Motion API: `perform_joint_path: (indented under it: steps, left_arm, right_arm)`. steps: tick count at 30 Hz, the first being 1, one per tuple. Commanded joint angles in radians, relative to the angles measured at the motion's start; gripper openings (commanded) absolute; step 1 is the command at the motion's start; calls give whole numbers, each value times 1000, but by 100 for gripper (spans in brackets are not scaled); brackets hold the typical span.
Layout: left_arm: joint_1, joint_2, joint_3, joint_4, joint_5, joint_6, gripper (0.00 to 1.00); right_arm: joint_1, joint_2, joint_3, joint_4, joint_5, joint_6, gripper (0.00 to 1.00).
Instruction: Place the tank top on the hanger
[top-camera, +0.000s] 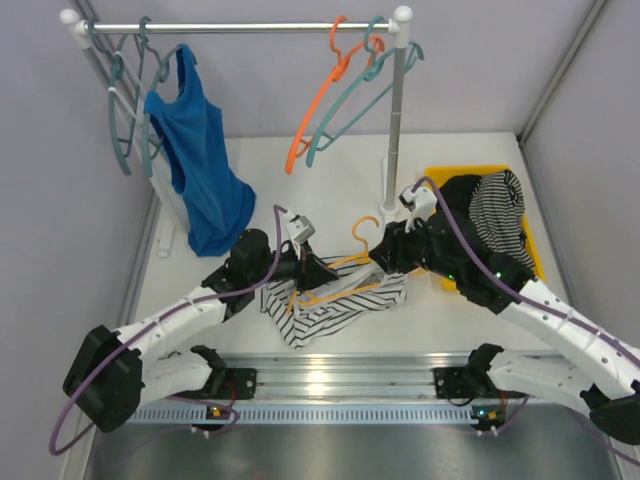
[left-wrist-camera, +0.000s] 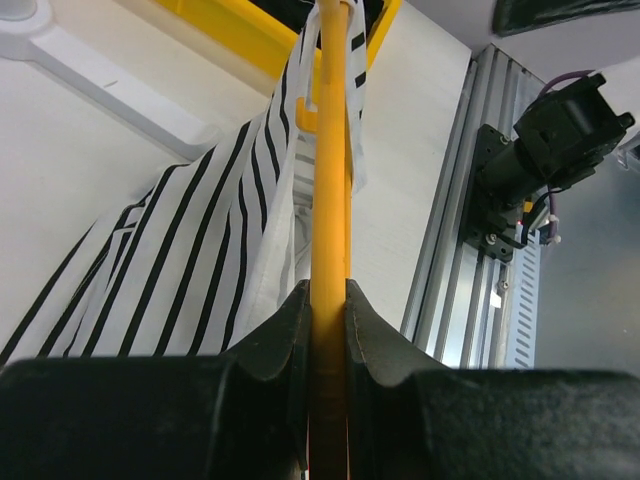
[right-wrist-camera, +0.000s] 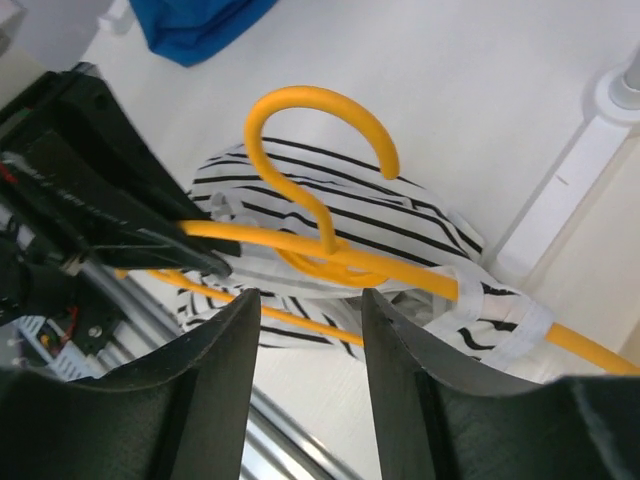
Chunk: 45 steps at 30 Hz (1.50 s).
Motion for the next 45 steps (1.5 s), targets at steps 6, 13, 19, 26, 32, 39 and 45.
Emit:
perform_joint_path:
  steps: [6,13,19,26,32,39,45]
  left_arm:
    - [-17,-13,31,94,-9,3,0]
    - [-26,-2,45,74,-28,9,0]
    - [-35,7,53,75,-45,15,0]
    - [-47,9,56,78,-52,13,0]
    - [-49,7,53,81,-62,12,0]
    - [-50,-14,39,86,-113,-10,9]
    - [-50,-30,39,67,-208,-62,39]
  right_arm:
    - [83,115,38,126,247,-14,47]
    - [131,175,39,160,385,-15,47]
    - [154,206,23,208,437,-6,45]
    - [192,241,13,246,480,8,38]
    - [218,262,7,257,521,21,31]
    - [220,244,-26,263,580,35,0]
    - [231,224,-46,260,635,20,0]
